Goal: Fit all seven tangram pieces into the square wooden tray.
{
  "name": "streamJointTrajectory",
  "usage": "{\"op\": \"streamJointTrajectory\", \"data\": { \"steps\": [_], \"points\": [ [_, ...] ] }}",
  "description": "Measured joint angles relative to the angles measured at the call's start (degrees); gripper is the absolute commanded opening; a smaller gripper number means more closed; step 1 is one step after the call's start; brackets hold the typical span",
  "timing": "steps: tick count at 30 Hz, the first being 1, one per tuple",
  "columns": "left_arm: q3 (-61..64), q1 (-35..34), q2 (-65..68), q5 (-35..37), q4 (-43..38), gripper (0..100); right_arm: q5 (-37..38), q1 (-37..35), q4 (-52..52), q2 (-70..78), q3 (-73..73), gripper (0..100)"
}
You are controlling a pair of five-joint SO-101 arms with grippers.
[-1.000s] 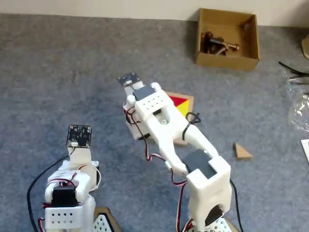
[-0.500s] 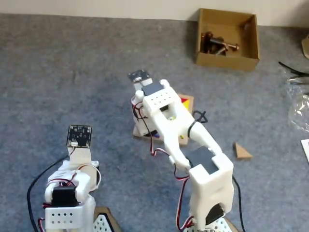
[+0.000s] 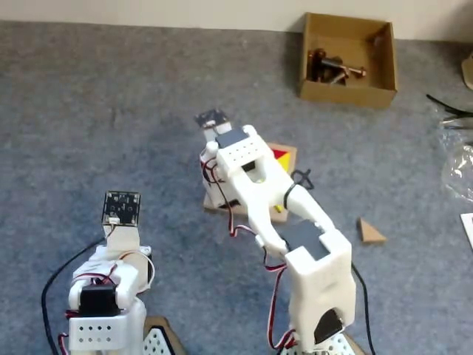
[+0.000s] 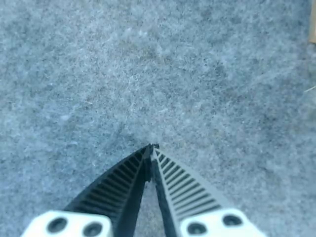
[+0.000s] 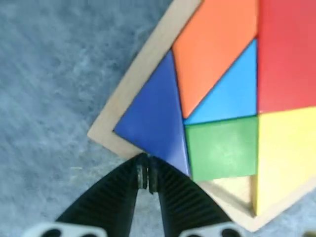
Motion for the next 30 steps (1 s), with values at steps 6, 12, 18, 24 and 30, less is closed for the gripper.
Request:
{"op": "streamJointTrajectory", "data": {
  "steps": [6, 12, 18, 24, 30],
  "points": [
    [0.0, 0.0, 0.0, 0.0, 0.0, 1, 0.0, 0.0, -0.5, 0.0, 0.0, 0.5],
    [0.0, 0.0, 0.0, 0.0, 0.0, 1, 0.0, 0.0, 3.3, 0.1, -5.2, 0.5],
    [0.0, 0.0, 0.0, 0.0, 0.0, 1, 0.0, -0.7, 10.8, 0.1, -12.1, 0.5],
    [0.0, 0.0, 0.0, 0.0, 0.0, 1, 0.0, -0.8, 16.5, 0.1, -17.1, 0.6],
    [0.0, 0.0, 0.0, 0.0, 0.0, 1, 0.0, 2.3, 24.4, 0.1, -24.7, 0.7]
  ]
}}
